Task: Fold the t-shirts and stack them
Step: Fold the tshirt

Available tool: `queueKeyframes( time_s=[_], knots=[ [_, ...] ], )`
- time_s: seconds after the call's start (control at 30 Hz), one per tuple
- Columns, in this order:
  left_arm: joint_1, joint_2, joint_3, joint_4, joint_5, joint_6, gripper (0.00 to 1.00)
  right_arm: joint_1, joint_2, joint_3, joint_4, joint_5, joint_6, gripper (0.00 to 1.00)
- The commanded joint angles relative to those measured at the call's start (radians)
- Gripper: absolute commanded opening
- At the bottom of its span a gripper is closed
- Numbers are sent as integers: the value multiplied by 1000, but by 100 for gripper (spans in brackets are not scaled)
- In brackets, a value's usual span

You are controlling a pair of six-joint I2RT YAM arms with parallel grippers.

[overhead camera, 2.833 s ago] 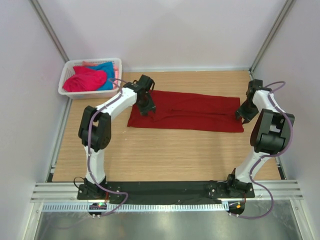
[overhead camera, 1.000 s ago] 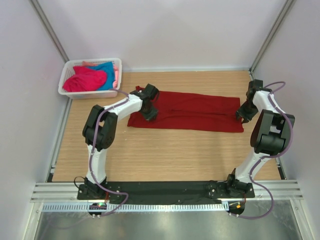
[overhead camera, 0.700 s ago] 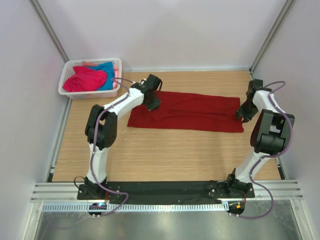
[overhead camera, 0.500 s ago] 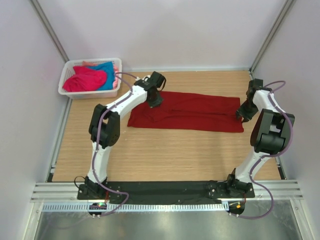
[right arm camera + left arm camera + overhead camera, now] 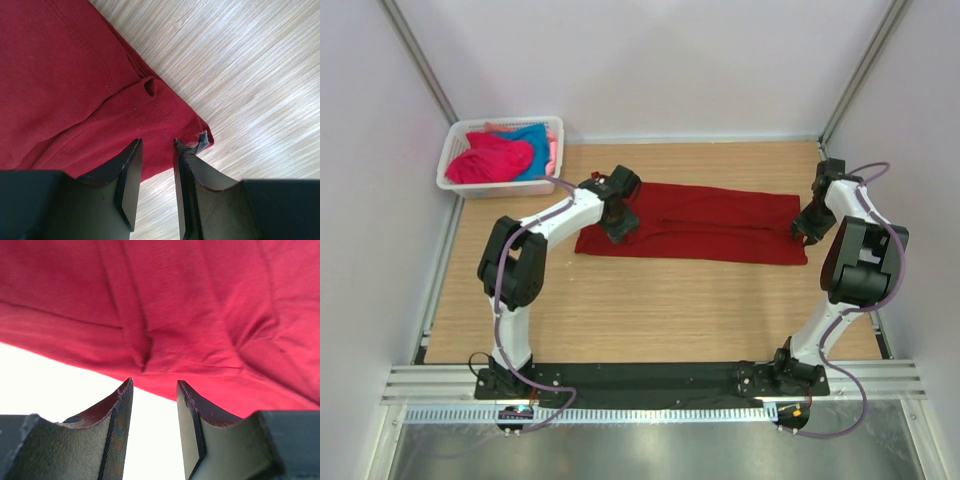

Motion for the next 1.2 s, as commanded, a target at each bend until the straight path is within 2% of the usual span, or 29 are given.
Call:
queueKeyframes(
  time_s=[0.0, 0.4, 0.63, 0.87, 0.97, 1.1, 1.17],
  knots=[
    [17, -18, -7, 85, 5, -67, 42, 1, -30, 19, -5, 9, -15, 38],
    [30, -22, -73, 105, 4, -109, 33, 1, -25, 13, 6, 3, -14, 37],
    [30, 18, -99, 182, 40, -113, 33, 1, -23, 19, 1, 6, -17, 37],
    [30, 41, -81, 191, 31, -95, 31, 0, -19, 34, -10, 16, -20, 37],
    [30, 39, -75, 191, 30, -90, 26, 1, -20, 36, -11, 15, -18, 37],
    [31, 31, -61, 182, 8, -66, 10, 0, -23, 31, -10, 19, -18, 37],
    [30, 33, -33, 174, 1, -46, 5, 1, -25, 30, -10, 21, -18, 37]
  ],
)
